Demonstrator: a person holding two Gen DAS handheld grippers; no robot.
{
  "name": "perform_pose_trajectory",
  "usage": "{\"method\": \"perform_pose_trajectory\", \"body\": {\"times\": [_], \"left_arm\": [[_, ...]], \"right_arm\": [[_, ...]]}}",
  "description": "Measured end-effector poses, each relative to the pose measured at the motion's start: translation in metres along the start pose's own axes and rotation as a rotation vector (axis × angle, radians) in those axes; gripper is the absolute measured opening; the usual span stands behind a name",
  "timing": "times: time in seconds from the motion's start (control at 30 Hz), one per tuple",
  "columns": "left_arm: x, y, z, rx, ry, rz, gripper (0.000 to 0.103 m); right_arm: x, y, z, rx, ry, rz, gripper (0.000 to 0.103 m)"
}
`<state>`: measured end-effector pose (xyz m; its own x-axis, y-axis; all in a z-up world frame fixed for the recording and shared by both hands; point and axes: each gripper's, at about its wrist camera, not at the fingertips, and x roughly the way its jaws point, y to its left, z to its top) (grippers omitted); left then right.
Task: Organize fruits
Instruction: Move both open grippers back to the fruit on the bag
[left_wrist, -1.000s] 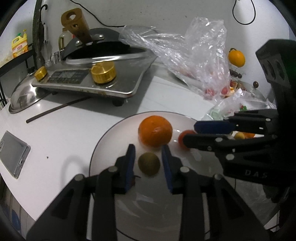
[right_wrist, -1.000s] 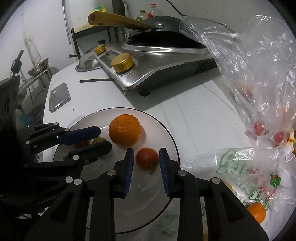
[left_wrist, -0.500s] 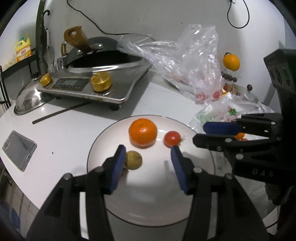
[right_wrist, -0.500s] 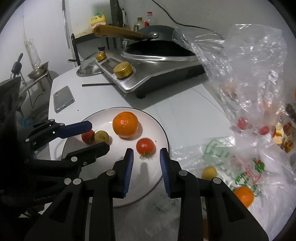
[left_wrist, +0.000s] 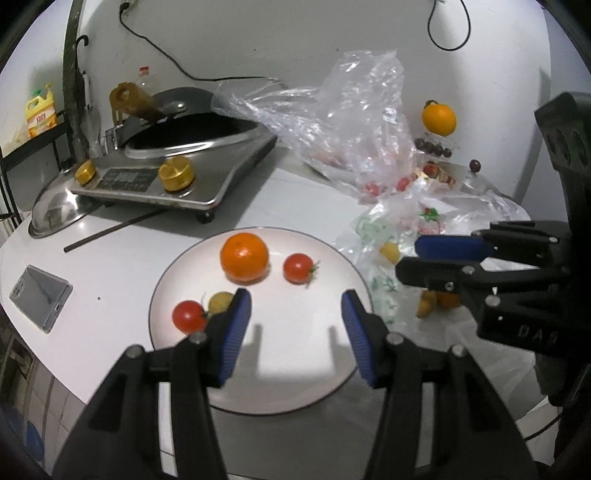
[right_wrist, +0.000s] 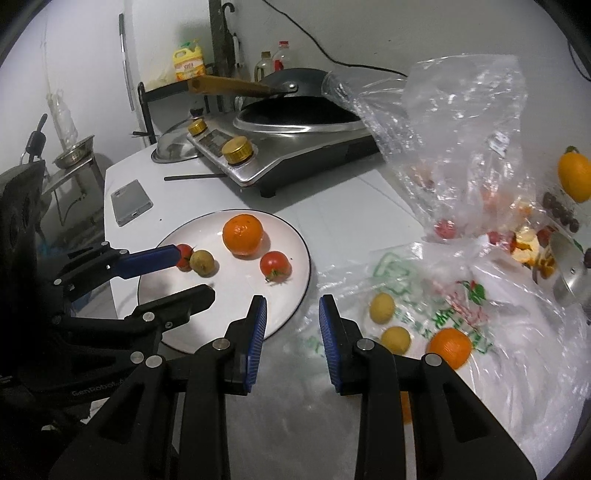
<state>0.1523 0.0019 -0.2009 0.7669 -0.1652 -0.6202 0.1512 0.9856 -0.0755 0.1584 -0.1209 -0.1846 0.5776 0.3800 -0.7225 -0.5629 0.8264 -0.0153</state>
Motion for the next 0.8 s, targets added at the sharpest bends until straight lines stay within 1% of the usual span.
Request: {"method": "perform_pose_trajectory", "body": {"times": [0.13, 0.23, 0.8], "left_arm": [[-0.005, -0.012, -0.001, 0.015, -0.002, -0.003, 0.053], [-0.008, -0.020, -0.001, 0.028, -0.001, -0.005, 0.053], [-0.011, -0.067, -0.002, 0.102, 0.015, -0.017, 0.053]], "right_arm": [[-0.011, -0.007, -0.007, 0.014, -0.011, -0.010, 0.032], [-0.018, -0.014, -0.013, 0.029, -0.016, -0.014, 0.036], [-0.044, -0.051, -0.047, 0.104, -0.038, -0.044, 0.037]]}}
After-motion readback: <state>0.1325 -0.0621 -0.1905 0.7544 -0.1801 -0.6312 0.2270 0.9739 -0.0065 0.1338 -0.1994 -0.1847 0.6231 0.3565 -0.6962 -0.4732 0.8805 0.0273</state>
